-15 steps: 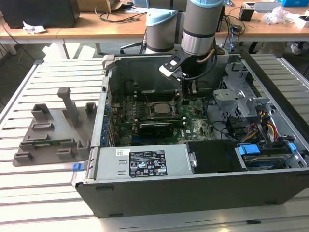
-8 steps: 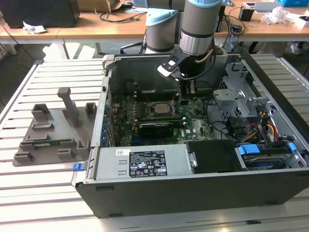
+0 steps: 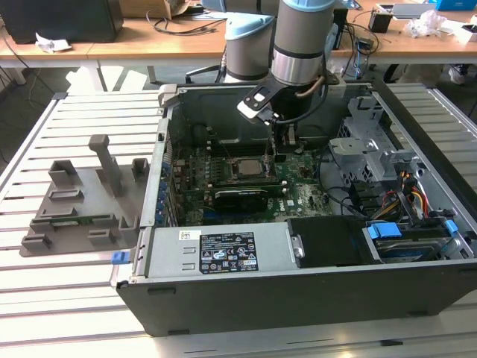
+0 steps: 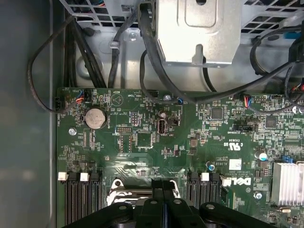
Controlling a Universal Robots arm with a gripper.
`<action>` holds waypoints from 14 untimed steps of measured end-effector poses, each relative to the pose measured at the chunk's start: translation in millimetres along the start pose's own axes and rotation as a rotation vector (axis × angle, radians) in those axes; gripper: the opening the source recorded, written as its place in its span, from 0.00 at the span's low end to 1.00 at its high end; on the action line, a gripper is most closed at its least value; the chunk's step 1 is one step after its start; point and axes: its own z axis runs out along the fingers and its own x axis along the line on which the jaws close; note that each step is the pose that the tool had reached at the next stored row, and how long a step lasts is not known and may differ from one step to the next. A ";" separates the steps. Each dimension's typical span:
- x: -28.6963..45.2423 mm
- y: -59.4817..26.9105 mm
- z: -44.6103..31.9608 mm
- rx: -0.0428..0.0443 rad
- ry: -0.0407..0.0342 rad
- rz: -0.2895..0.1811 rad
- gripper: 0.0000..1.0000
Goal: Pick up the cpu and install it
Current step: 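Close the cpu cover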
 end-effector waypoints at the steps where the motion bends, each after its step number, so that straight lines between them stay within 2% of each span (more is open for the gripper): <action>1: 0.0 -1.2 0.1 0.0000 0.0000 0.000 0.11; 4: 0.1 -5.6 0.2 0.0000 0.0000 0.000 0.11; 11: 0.2 -8.1 0.5 0.0000 0.0001 0.000 0.11; 14: 0.3 -12.5 3.7 0.0000 0.0001 0.000 0.11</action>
